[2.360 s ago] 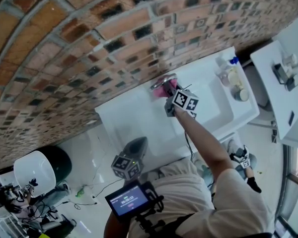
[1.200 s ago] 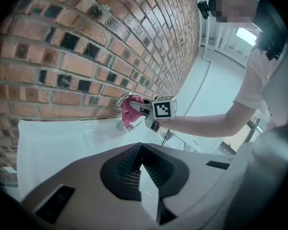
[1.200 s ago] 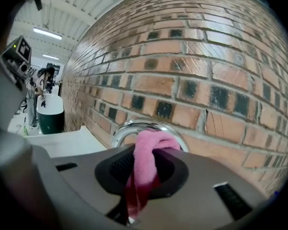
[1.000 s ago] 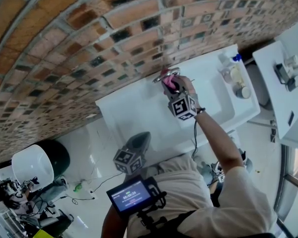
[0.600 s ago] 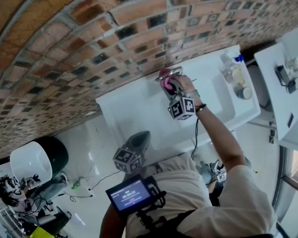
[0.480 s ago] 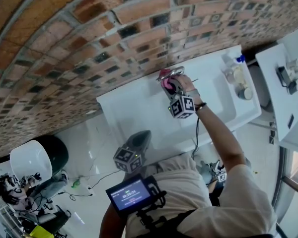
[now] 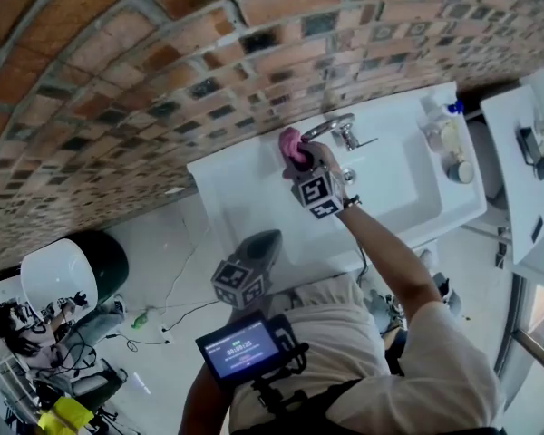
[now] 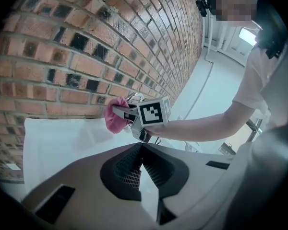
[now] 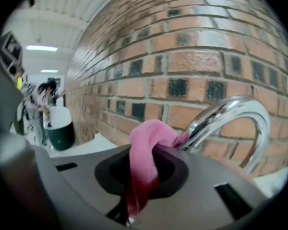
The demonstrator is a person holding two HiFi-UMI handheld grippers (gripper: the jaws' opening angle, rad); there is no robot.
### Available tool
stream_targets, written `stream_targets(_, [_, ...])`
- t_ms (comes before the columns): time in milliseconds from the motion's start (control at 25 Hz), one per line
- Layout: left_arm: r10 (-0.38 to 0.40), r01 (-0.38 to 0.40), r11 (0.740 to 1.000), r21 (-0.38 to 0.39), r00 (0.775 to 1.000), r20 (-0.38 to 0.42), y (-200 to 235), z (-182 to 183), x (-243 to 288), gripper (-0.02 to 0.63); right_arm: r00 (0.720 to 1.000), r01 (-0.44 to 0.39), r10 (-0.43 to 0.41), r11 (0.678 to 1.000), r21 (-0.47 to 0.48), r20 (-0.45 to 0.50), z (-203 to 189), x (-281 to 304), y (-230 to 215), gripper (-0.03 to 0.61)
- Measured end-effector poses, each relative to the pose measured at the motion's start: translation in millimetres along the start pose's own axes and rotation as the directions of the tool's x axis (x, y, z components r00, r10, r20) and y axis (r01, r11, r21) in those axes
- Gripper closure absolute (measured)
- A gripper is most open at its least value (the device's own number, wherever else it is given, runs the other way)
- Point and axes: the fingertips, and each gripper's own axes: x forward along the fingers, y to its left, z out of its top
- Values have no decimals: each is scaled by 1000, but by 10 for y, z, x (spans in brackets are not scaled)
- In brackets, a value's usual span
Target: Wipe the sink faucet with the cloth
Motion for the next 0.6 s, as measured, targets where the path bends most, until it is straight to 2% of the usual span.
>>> stream_targets(80, [-3, 3, 1000, 7, 1000, 4, 11, 22, -1, 620, 999, 29, -35, 989, 142, 39, 167, -66, -61, 522])
stream_targets(160, [-4, 3, 1000, 15, 1000, 8, 37, 15, -8, 620, 999, -28, 16, 968, 251, 51, 234, -121, 0, 522])
stream_targets(200, [-5, 4, 1000, 17, 1000, 11, 44, 8, -14, 620, 998, -68, 62, 943, 325, 30, 164, -128, 54, 522])
stream_targets(240, [-6, 6, 1000, 16, 1000, 13, 39, 9, -21, 620, 994, -93, 105, 902, 422, -6, 20, -118, 90, 522])
stream_targets(320, [-10, 10, 1000, 10, 1000, 11, 14, 12, -37, 620, 987, -73, 145, 787, 613, -67, -332, -76, 61, 522])
stream_targets(400, [-12, 12, 1000, 15, 1000, 11, 5, -3, -50, 620, 990, -26, 119, 673, 739, -74, -556, -45, -92, 522])
stream_targets(440, [-13, 12, 1000, 18, 1000, 13, 7, -12, -54, 620, 994, -16, 92, 637, 771, -55, -575, -39, -190, 522])
stream_targets(480, [-13, 13, 1000, 17, 1000, 16, 5, -17, -59, 620, 997, -21, 66, 620, 784, -26, -528, -40, -276, 522])
stream_targets(520, [-14, 14, 1000, 12, 1000, 16, -1, -23, -67, 620, 999, -35, 50, 624, 781, 4, -433, -43, -334, 522])
stream_targets(600, [-15, 15, 1000, 4, 1000, 13, -18, -42, -94, 620, 998, -54, 49, 680, 731, 29, -234, -50, -338, 522])
